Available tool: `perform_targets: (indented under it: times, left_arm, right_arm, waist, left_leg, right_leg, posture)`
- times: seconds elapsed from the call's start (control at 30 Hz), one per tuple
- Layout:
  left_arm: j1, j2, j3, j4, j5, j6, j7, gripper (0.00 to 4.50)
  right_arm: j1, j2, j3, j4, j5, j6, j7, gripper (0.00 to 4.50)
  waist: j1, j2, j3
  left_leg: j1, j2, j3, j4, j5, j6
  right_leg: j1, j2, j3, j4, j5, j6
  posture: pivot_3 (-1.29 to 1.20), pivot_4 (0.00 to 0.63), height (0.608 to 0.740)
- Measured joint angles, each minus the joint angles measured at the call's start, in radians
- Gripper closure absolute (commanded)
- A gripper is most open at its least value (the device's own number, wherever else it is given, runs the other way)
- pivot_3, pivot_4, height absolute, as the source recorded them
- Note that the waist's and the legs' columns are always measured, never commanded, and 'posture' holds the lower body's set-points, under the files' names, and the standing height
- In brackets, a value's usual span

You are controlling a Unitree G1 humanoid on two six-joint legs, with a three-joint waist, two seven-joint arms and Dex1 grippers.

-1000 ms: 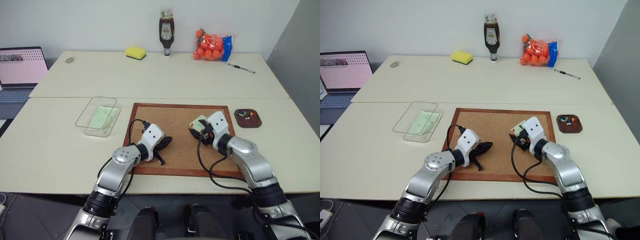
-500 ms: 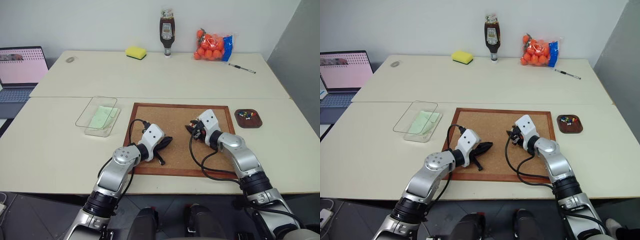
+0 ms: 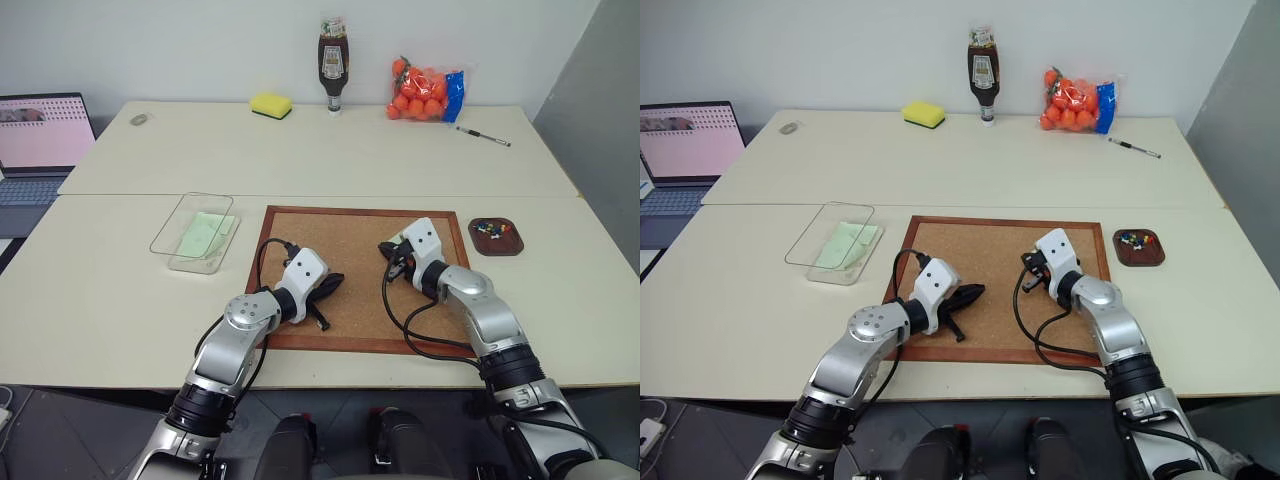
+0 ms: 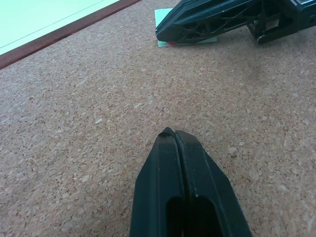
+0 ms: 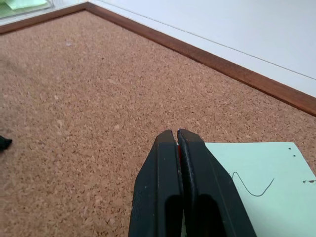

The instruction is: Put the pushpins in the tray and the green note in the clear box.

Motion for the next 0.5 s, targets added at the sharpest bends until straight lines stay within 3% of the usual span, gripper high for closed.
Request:
perform_targets:
  times: [0.43,0.47,0.5]
  left_arm:
    - [-0.001,-0.011,0.003,0.004,-0.011,0.006,0.000,4.50]
    - [-0.003,-0.013,0.005,0.007,-0.014,0.007,0.000,4.13]
    - [-0.006,-0.016,0.010,0.014,-0.023,0.009,-0.001,4.04]
  right_arm:
    - [0.011,-0.021,0.000,-0.285,0.060,0.060,0.055,4.47]
    - [0.014,-0.026,0.006,-0.299,0.063,0.069,0.063,4.50]
    - [0.018,-0.029,0.012,-0.312,0.066,0.077,0.069,4.50]
  waist:
    - [0.000,0.000,0.000]
    - [0.000,0.000,0.000]
    - [0.000,0.000,0.000]
  left_leg:
    - [0.000,0.000,-0.001,0.000,0.000,0.000]
    - [0.000,0.000,-0.001,0.000,0.000,0.000]
    - [0.000,0.000,-0.001,0.000,0.000,0.000]
  right_leg:
    - [0.000,0.000,-0.001,0.000,0.000,0.000]
    - [0.000,0.000,-0.001,0.000,0.000,0.000]
    - [0.000,0.000,-0.001,0.000,0.000,0.000]
  posture:
    - [0.00,0.150,0.740]
    - [0.00,0.150,0.740]
    - [0.00,0.150,0.740]
